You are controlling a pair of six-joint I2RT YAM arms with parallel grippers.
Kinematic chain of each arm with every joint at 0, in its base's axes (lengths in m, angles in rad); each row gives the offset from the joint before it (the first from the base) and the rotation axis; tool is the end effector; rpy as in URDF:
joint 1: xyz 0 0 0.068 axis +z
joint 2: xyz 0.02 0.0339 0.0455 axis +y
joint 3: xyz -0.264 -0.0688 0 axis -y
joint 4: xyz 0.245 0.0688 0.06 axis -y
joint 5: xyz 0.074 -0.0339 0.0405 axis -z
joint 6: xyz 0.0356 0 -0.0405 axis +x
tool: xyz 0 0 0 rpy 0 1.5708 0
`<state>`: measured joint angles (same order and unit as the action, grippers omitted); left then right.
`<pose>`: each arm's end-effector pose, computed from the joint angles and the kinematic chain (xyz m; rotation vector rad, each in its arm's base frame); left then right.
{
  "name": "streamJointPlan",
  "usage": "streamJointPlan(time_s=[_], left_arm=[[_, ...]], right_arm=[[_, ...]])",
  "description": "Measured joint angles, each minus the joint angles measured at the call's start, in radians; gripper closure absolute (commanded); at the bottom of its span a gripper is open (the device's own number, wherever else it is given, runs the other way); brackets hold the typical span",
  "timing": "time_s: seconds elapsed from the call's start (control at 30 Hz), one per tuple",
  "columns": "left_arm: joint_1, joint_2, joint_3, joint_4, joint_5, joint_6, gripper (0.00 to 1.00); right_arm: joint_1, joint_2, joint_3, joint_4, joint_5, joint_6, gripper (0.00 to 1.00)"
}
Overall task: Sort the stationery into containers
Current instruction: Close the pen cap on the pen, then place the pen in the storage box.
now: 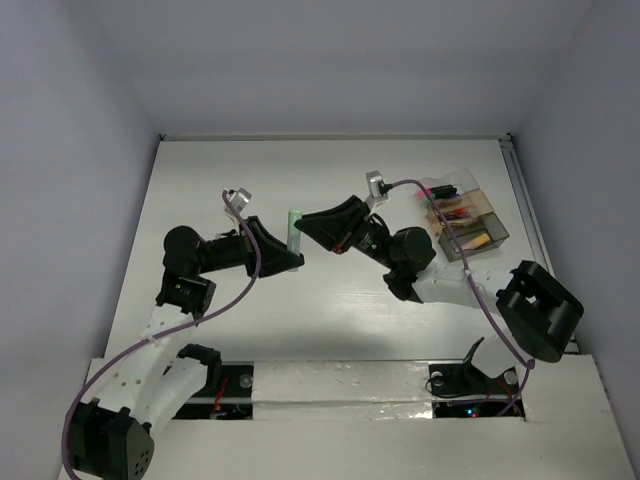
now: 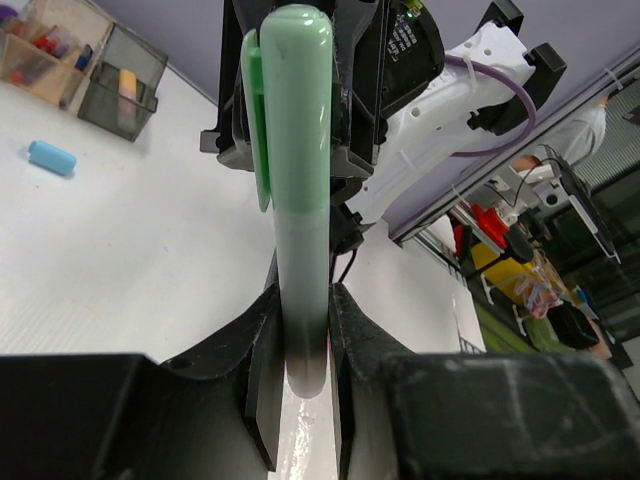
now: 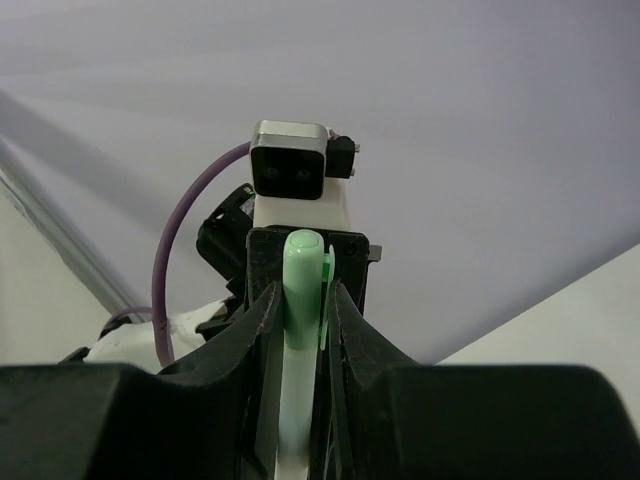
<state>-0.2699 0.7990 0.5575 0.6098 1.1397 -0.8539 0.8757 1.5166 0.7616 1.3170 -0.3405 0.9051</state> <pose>0.1562 -0.0768 0.3344 0.7226 1.4610 -1.5710 0.1934 0.2505 0.3102 -0.3449 1.1677 1.7626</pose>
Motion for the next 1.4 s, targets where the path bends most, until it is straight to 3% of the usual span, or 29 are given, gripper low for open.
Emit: streamJointPlan(time_s=[0.17, 0.2, 0.23, 0.27, 0.37, 0.43, 0.6, 0.67, 0.93, 1.13, 1.4], left_arm=[[-0.013, 0.000, 0.000, -0.034, 0.003, 0.003, 1.00], [-0.015, 0.000, 0.000, -0.036, 0.002, 0.006, 0.96], [-0.016, -0.001, 0.000, -0.038, -0.004, 0.012, 0.87], [-0.016, -0.003, 0.000, -0.043, -0.008, 0.019, 0.68], [-0.013, -0.012, 0.018, -0.057, -0.107, 0.057, 0.34], [-0.008, -0.026, 0.034, -0.066, -0.156, 0.082, 0.19], [-0.007, -0.071, 0.034, -0.168, -0.214, 0.154, 0.11], [-0.008, -0.093, 0.034, -0.221, -0.224, 0.188, 0.01], [-0.012, -0.190, 0.053, -0.463, -0.366, 0.381, 0.01], [-0.093, -0.205, 0.065, -0.601, -0.544, 0.509, 0.01], [-0.192, -0.264, 0.066, -0.707, -0.693, 0.573, 0.01]], right_arm=[[0.008, -0.041, -0.048, 0.001, 0.048, -0.001, 1.00], [0.011, -0.053, -0.050, -0.016, 0.058, -0.008, 1.00], [0.016, -0.068, -0.049, -0.040, 0.071, -0.017, 1.00], [0.017, -0.081, -0.049, -0.064, 0.080, -0.024, 1.00], [0.022, -0.117, -0.056, -0.187, 0.063, -0.050, 1.00], [0.019, -0.120, -0.057, -0.277, 0.060, -0.058, 1.00], [-0.055, -0.148, -0.024, -0.410, 0.117, -0.074, 1.00], [-0.113, -0.156, 0.002, -0.448, 0.159, -0.081, 1.00], [-0.443, -0.276, -0.026, -0.702, 0.331, -0.126, 1.00], [-0.717, -0.432, -0.090, -0.955, 0.579, -0.177, 1.00], [-0.917, -0.452, -0.124, -1.123, 0.775, -0.191, 1.00]])
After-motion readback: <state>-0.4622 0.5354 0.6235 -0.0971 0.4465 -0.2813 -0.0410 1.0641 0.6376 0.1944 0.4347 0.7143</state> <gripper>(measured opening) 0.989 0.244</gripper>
